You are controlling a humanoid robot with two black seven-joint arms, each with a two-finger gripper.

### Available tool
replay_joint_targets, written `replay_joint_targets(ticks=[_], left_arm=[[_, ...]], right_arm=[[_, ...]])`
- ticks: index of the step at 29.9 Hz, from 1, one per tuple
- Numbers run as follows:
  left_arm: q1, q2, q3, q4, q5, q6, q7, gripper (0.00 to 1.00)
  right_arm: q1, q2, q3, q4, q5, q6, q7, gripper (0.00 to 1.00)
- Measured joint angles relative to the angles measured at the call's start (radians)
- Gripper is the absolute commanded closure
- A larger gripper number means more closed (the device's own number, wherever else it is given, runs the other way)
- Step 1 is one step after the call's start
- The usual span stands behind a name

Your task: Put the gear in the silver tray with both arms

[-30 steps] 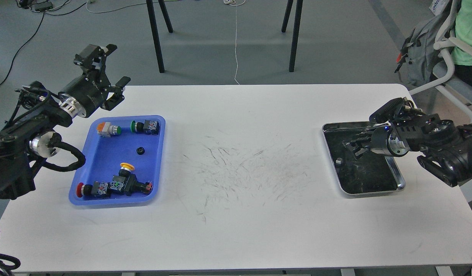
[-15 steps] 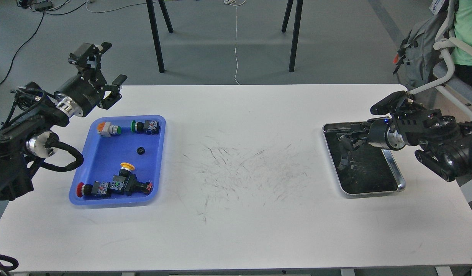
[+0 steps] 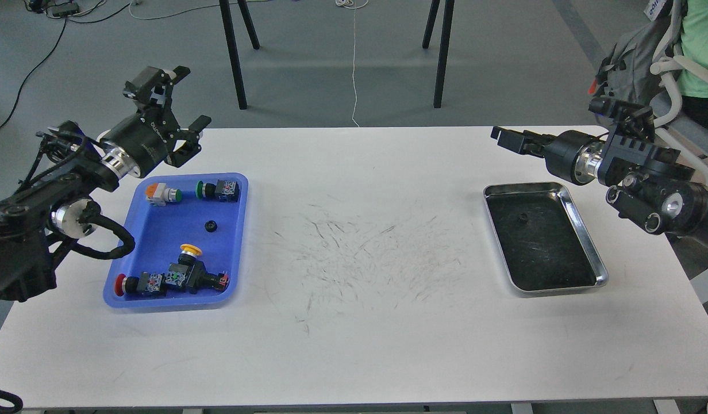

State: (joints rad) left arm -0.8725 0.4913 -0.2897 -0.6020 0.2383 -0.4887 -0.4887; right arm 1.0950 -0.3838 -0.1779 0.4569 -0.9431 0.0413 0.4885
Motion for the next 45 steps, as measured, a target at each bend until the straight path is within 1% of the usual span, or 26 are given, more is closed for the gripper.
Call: replay_joint_targets(ticks=[5, 6, 12, 15, 18, 19, 21, 22, 26, 28, 30, 32, 34, 37, 41, 45], left_arm=[[0.003, 0.017, 0.032, -0.085, 0.091, 0.0, 0.0, 0.0], [0.002, 0.028, 0.035, -0.109, 0.101, 0.0, 0.0, 0.0], [-0.003, 0.128, 0.047, -0.308, 0.254, 0.0, 0.0, 0.0], [-0.001, 0.152, 0.057, -0.369, 0.335, 0.0, 0.0, 0.0], [-0.001, 0.164, 0.094, -0.387, 0.385, 0.011, 0.0, 0.0], [-0.004, 0.165, 0.103, -0.377, 0.393, 0.04, 0.0, 0.0], [-0.007, 0.172, 0.12, -0.352, 0.404, 0.124, 0.0, 0.0], [-0.008, 0.179, 0.128, -0.352, 0.404, 0.129, 0.0, 0.0], [-0.019, 0.216, 0.138, -0.367, 0.397, 0.049, 0.0, 0.0], [-0.017, 0.228, 0.146, -0.393, 0.399, 0.037, 0.0, 0.0], [-0.014, 0.244, 0.151, -0.434, 0.417, 0.043, 0.0, 0.0], [-0.014, 0.256, 0.156, -0.47, 0.457, 0.088, 0.0, 0.0], [-0.014, 0.258, 0.168, -0.489, 0.541, 0.18, 0.0, 0.0], [-0.015, 0.258, 0.196, -0.493, 0.705, 0.277, 0.0, 0.0], [-0.022, 0.257, 0.23, -0.481, 0.88, 0.348, 0.0, 0.01], [-0.023, 0.258, 0.279, -0.471, 0.953, 0.434, 0.0, 0.02]], right_arm=[[-0.023, 0.005, 0.079, 0.0, 0.055, -0.004, 0.0, 0.15], [-0.029, 0.006, 0.096, 0.001, 0.057, -0.004, 0.0, 0.13], [-0.065, 0.009, 0.223, 0.006, 0.094, 0.003, 0.0, 0.12], [-0.077, 0.01, 0.257, 0.007, 0.108, 0.002, 0.0, 0.12], [-0.084, 0.017, 0.273, 0.01, 0.12, -0.001, 0.0, 0.12], [-0.085, 0.021, 0.277, 0.011, 0.127, -0.001, 0.0, 0.12], [-0.085, 0.028, 0.284, 0.01, 0.151, 0.0, 0.0, 0.12], [-0.085, 0.029, 0.286, 0.01, 0.168, 0.002, 0.0, 0.12], [-0.085, 0.031, 0.288, 0.011, 0.215, 0.004, 0.0, 0.12], [-0.085, 0.031, 0.288, 0.011, 0.222, 0.005, 0.0, 0.12], [-0.085, 0.031, 0.288, 0.011, 0.225, 0.005, 0.0, 0.12], [-0.085, 0.031, 0.29, 0.011, 0.225, 0.003, 0.0, 0.12], [-0.082, 0.033, 0.294, 0.012, 0.225, -0.001, 0.0, 0.1], [-0.081, 0.037, 0.329, 0.012, 0.238, -0.004, 0.0, 0.08], [-0.083, 0.04, 0.376, 0.014, 0.27, -0.003, 0.0, 0.08], [-0.084, 0.049, 0.387, 0.015, 0.291, -0.007, 0.0, 0.08]])
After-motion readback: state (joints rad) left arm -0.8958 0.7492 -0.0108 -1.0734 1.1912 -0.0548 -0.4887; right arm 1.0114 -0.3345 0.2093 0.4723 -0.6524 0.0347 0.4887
